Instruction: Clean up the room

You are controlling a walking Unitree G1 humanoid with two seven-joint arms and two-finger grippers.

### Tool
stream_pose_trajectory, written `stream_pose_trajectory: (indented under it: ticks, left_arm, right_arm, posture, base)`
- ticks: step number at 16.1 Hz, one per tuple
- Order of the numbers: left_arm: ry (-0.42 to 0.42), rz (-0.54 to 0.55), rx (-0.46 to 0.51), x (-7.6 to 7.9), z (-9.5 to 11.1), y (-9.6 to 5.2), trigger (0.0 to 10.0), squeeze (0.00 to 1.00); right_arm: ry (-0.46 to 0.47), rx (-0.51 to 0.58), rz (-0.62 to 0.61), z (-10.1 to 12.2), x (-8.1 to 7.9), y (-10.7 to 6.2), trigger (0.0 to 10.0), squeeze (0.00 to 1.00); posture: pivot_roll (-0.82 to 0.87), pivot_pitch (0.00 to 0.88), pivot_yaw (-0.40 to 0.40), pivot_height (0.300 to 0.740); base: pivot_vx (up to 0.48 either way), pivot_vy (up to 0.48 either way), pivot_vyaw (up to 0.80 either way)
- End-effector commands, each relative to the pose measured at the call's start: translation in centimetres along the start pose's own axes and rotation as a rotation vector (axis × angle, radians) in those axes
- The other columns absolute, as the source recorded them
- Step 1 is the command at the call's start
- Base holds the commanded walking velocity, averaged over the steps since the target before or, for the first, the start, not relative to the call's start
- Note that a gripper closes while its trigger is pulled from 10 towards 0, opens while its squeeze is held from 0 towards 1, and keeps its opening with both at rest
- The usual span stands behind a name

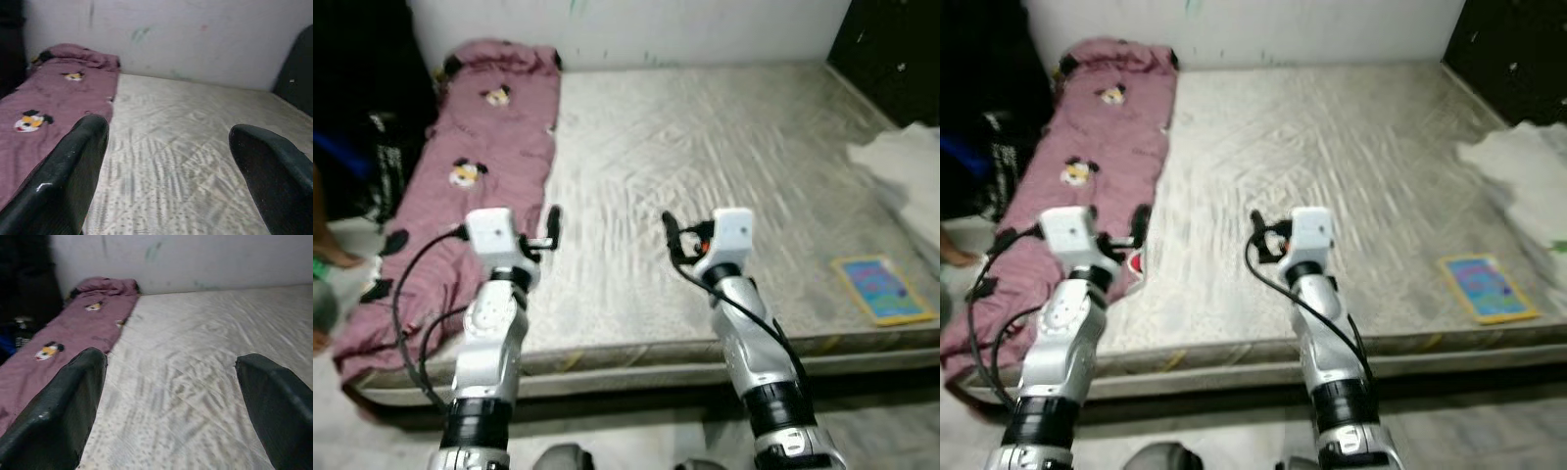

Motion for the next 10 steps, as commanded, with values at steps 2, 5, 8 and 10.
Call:
stream_pose_trajectory:
  ticks: [2, 5, 8, 10]
  left_arm:
    - [0.004, -0.01, 0.02, -0.11, 0.67, -0.03, 10.0, 0.0]
    - [0.001, -0.018, 0.017, -0.11, 0.68, -0.06, 10.0, 0.0]
    - [0.001, -0.023, 0.016, -0.08, 0.69, -0.04, 10.0, 0.0]
    - [0.001, -0.024, 0.016, -0.07, 0.7, -0.01, 10.0, 0.0]
  right_arm:
    - [-0.006, 0.004, -0.007, 0.27, 0.11, 0.1, 10.0, 0.0]
    - [-0.007, 0.006, -0.01, 0.32, 0.12, 0.09, 10.0, 0.0]
    - [-0.007, 0.007, -0.013, 0.34, 0.17, 0.12, 10.0, 0.0]
    - [-0.008, 0.008, -0.014, 0.36, 0.19, 0.16, 10.0, 0.0]
  posture:
    - [0.03, 0.0, 0.025, 0.74]
    - [0.03, 0.0, 0.027, 0.74]
    - [0.03, 0.0, 0.029, 0.74]
    - [0.03, 0.0, 0.029, 0.74]
  base:
    - [0.261, 0.0, 0.0]
    - [0.282, 0.0, 0.0]
    - [0.299, 0.0, 0.0]
    - [0.317, 0.0, 0.0]
Point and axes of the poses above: a point about 5 cm out from each wrist's last joint towards the gripper, its own y axis pointing out of the wrist towards the gripper, its own z axis along the axis of the wrist's last joint, x = y × z, the point moved 5 cm from there along y, pointing out of the wrist towards the gripper, and after that the axes turned 14 degrees about -y, right-handed, at the moved point
